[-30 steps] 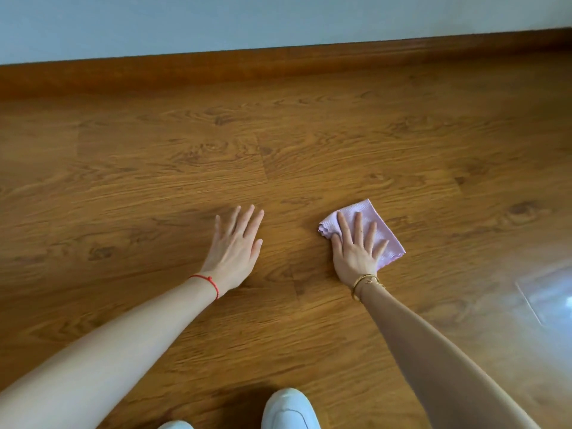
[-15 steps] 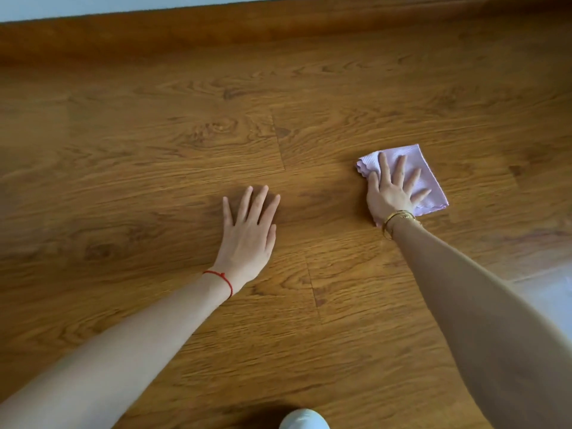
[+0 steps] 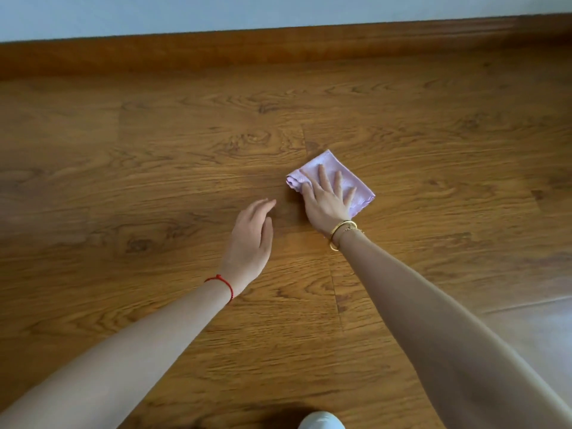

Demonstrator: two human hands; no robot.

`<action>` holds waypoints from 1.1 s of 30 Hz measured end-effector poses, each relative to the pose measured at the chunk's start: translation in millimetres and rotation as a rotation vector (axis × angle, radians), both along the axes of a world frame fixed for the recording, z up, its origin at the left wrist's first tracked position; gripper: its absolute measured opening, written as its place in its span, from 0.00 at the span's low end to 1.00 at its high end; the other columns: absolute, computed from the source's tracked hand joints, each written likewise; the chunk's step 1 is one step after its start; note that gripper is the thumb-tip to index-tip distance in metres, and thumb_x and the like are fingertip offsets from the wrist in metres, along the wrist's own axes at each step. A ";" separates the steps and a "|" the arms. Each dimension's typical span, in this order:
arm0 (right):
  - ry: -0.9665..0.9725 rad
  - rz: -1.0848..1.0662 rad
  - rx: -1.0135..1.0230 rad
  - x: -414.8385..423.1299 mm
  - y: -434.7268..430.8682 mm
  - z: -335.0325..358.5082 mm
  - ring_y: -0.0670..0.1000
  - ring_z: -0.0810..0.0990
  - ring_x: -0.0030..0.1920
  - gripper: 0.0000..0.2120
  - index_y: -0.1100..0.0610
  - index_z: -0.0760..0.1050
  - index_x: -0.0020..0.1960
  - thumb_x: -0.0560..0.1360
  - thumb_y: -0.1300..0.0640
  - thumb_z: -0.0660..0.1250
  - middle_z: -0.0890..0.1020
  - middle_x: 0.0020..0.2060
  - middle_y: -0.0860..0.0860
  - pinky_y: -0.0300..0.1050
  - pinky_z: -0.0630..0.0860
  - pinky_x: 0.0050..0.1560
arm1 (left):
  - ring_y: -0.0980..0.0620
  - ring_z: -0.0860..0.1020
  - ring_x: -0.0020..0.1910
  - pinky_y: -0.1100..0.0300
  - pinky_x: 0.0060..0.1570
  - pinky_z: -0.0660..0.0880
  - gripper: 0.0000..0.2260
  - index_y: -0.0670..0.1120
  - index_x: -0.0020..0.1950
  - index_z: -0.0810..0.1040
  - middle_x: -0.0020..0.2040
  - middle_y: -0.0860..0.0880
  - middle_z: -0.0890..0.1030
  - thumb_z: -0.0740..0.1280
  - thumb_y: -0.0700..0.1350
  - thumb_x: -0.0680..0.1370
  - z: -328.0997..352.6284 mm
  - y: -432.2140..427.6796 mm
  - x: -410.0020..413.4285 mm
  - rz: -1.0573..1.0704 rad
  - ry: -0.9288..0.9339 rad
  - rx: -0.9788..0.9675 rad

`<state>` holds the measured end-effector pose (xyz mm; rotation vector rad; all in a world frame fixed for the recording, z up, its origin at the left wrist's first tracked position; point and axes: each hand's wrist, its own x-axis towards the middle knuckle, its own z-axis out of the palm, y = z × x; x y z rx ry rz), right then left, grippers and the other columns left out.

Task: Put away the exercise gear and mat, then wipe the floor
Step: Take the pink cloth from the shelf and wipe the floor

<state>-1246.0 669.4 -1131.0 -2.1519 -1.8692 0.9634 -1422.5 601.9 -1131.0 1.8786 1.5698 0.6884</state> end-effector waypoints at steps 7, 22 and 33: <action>0.566 -0.097 0.014 -78.8 -33.9 47.1 0.54 0.79 0.54 0.20 0.56 0.78 0.47 0.83 0.47 0.51 0.83 0.46 0.53 0.55 0.71 0.64 | 0.48 0.84 0.40 0.52 0.40 0.81 0.19 0.42 0.58 0.81 0.51 0.42 0.85 0.54 0.52 0.85 42.1 18.7 -8.2 0.606 -0.928 -0.706; 0.630 -0.528 0.215 -70.1 -43.1 52.0 0.51 0.76 0.57 0.24 0.57 0.71 0.65 0.75 0.45 0.67 0.77 0.57 0.48 0.46 0.72 0.58 | 0.43 0.83 0.48 0.50 0.51 0.78 0.13 0.40 0.59 0.79 0.48 0.41 0.86 0.59 0.42 0.80 79.0 -0.2 -55.4 0.580 -1.392 -0.902; 0.943 -0.514 -0.024 -58.5 -0.1 35.2 0.52 0.71 0.39 0.13 0.59 0.76 0.43 0.72 0.49 0.71 0.75 0.38 0.55 0.47 0.69 0.38 | 0.43 0.83 0.47 0.52 0.49 0.78 0.11 0.40 0.57 0.79 0.53 0.39 0.83 0.61 0.37 0.78 73.1 44.6 -65.7 0.503 -1.238 -0.883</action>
